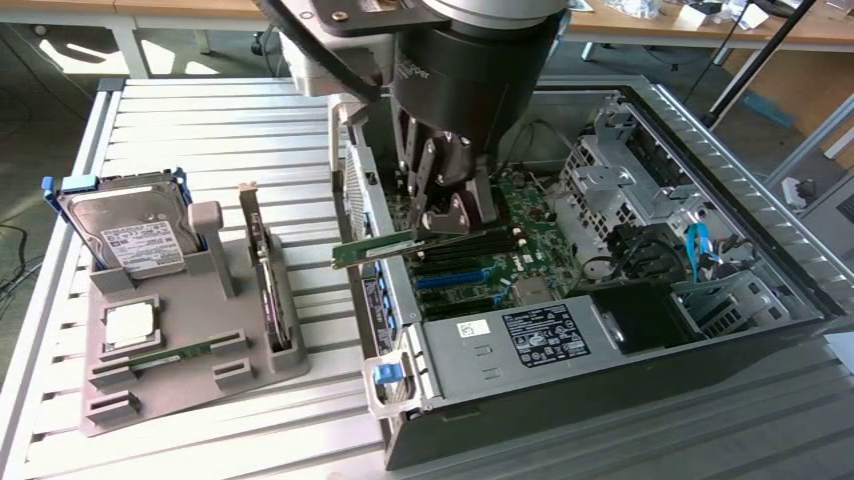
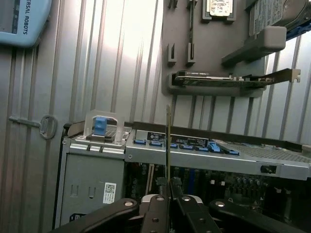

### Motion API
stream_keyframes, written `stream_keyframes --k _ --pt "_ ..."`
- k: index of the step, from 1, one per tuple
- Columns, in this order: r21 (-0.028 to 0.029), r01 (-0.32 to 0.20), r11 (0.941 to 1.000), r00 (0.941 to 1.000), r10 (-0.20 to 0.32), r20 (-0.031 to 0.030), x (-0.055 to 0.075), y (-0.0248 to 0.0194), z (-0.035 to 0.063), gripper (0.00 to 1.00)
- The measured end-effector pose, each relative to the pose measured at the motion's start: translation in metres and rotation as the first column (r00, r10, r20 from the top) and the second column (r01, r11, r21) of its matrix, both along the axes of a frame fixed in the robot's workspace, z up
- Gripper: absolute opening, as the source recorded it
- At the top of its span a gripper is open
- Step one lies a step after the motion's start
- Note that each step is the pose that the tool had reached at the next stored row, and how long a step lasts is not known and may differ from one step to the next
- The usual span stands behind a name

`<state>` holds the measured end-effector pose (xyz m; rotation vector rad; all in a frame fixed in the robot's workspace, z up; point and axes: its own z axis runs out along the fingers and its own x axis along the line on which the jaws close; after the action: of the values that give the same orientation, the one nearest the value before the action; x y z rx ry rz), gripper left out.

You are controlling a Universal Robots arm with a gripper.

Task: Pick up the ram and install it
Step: 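Pick up the ram and move it above insertion slot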

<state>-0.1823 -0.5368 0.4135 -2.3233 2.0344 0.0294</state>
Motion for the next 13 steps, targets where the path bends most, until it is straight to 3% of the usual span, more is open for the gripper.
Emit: stream_keyframes --k 10,13 --pt "0.0001 0.000 1.0000 1.0000 0.000 0.0000 0.028 0.0000 0.0000 0.12" --pt "0.0000 0.000 1.0000 1.0000 0.000 0.0000 0.042 0.0000 0.0000 0.12"
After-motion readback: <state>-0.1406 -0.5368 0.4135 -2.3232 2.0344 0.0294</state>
